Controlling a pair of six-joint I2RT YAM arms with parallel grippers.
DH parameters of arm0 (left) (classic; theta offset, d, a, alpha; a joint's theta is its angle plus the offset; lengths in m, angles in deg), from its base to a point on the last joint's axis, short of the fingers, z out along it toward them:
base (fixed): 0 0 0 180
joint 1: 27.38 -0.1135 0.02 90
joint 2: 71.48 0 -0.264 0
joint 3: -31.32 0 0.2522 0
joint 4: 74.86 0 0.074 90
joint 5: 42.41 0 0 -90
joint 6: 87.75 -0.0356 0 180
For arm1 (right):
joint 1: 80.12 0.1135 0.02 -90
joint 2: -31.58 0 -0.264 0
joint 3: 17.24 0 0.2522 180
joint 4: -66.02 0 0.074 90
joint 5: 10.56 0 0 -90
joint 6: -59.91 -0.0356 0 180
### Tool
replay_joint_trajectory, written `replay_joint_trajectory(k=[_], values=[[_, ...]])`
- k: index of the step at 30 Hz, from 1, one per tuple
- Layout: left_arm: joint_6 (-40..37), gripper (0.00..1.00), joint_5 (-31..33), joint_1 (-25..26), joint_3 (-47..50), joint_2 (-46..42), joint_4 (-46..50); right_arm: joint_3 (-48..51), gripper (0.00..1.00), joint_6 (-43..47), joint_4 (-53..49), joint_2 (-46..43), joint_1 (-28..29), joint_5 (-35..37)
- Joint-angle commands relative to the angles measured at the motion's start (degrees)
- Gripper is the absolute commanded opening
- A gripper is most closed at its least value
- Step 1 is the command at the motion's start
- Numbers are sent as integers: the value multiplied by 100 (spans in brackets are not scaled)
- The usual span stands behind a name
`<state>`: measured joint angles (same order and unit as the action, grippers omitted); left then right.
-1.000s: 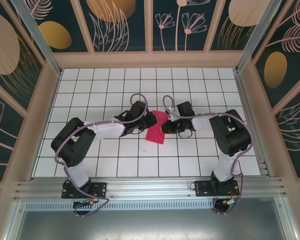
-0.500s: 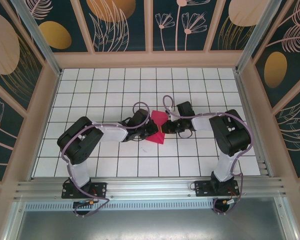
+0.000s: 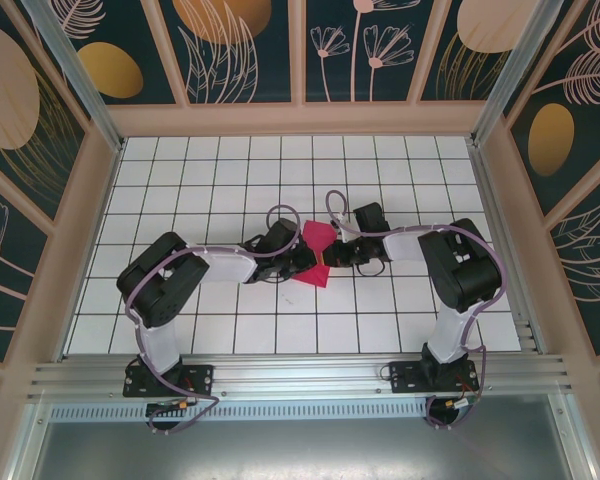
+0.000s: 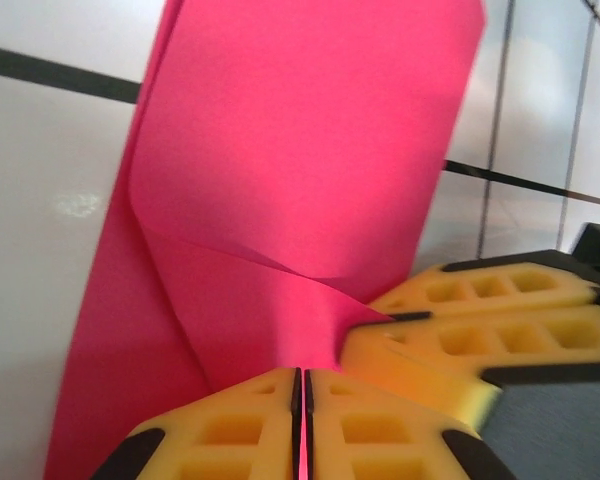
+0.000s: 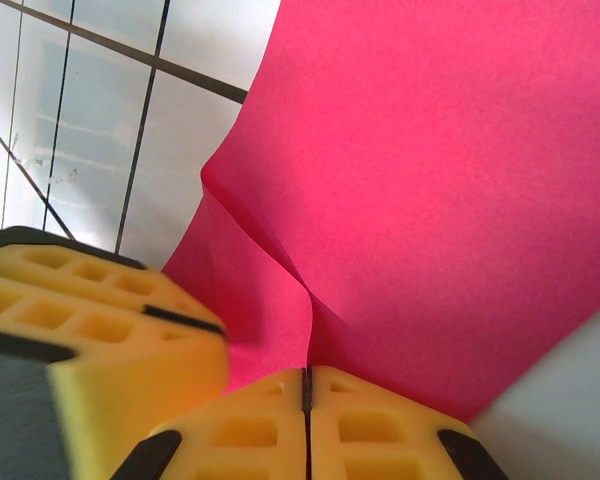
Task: Fold a paper plane with a square sheet of paper (pick it up from the middle)
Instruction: Fold the triangle a second time at the center of the table.
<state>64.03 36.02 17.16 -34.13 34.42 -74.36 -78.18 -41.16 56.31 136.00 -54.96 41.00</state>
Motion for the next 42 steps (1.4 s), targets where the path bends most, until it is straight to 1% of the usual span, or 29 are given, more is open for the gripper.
replay_joint_trajectory(k=[1, 4, 7, 14, 22, 28, 36, 39, 42], values=[[-53, 13, -53, 45, -73, -417, 124, -48, 9, -9, -28, 306, 58, 337], [9, 12, 89, 55, -29, -474, 400, -67, 9, 7, -53, 301, 67, 345], [206, 9, -19, 68, 212, -485, 51, -114, 9, 51, -133, 302, 67, 371], [307, 9, -217, 197, 129, -202, -277, -159, 9, 17, -127, 381, 90, 378], [325, 8, -118, 265, 221, 117, -192, -143, 8, -27, -90, 403, 113, 381], [297, 9, -180, 308, 272, 301, -207, -153, 8, -41, -85, 430, 121, 374], [208, 12, -124, 322, 281, -241, -235, -156, 8, -38, -97, 421, 155, 406], [203, 12, -170, 347, 307, -406, -239, -161, 8, -26, -123, 417, 157, 416], [229, 10, -212, 422, 351, -478, -281, -167, 8, -12, -130, 400, 160, 431]])
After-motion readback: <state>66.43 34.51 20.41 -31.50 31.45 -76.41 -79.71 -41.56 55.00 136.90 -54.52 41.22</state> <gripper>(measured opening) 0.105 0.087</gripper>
